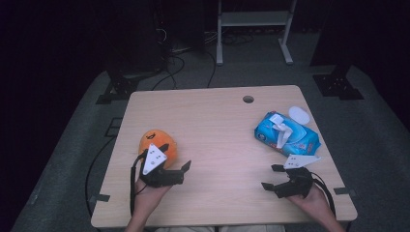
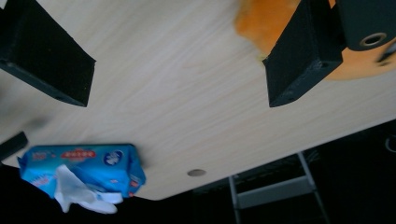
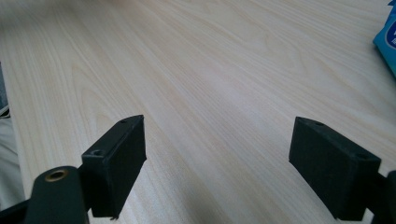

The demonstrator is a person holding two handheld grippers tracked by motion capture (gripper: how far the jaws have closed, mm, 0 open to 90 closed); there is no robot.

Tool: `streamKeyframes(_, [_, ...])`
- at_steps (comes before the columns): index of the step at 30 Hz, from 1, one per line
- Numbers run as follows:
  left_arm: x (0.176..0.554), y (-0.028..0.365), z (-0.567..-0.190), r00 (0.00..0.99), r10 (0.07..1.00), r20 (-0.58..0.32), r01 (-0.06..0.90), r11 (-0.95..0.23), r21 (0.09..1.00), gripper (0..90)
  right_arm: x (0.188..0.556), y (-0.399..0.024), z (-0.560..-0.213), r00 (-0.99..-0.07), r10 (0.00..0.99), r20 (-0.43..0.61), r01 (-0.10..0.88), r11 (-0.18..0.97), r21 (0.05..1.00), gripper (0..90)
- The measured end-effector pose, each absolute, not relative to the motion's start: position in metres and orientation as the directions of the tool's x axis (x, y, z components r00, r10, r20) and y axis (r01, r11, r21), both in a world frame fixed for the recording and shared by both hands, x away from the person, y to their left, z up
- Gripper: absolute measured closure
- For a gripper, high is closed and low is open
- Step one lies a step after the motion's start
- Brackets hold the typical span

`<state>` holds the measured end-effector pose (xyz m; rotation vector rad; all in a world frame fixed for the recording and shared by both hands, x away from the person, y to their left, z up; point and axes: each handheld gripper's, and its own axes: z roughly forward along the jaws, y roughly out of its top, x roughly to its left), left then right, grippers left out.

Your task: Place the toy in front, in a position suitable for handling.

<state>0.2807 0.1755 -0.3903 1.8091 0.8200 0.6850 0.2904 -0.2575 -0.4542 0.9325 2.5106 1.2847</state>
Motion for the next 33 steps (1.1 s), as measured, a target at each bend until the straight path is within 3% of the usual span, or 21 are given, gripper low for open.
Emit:
streamKeyframes(14, [0.293, 0.237, -0.392, 0.454, 0.890, 0.048, 0.258, -0.182, 0.949, 7.9, 0.287, -0.253, -0.450, -0.796, 0.595, 0.112, 0.438, 0.439, 0.784, 17.6])
streamKeyframes(26, [0.305, 0.239, -0.411, 0.417, 0.908, 0.041, 0.298, -0.179, 0.938, 8.3, 0.285, -0.250, -0.449, -0.804, 0.585, 0.108, 0.430, 0.446, 0.785, 17.7])
streamKeyframes(33, [0.315, 0.237, -0.421, 0.391, 0.920, 0.042, 0.343, -0.188, 0.921, 13.2, 0.285, -0.249, -0.449, -0.806, 0.581, 0.110, 0.429, 0.446, 0.785, 17.7])
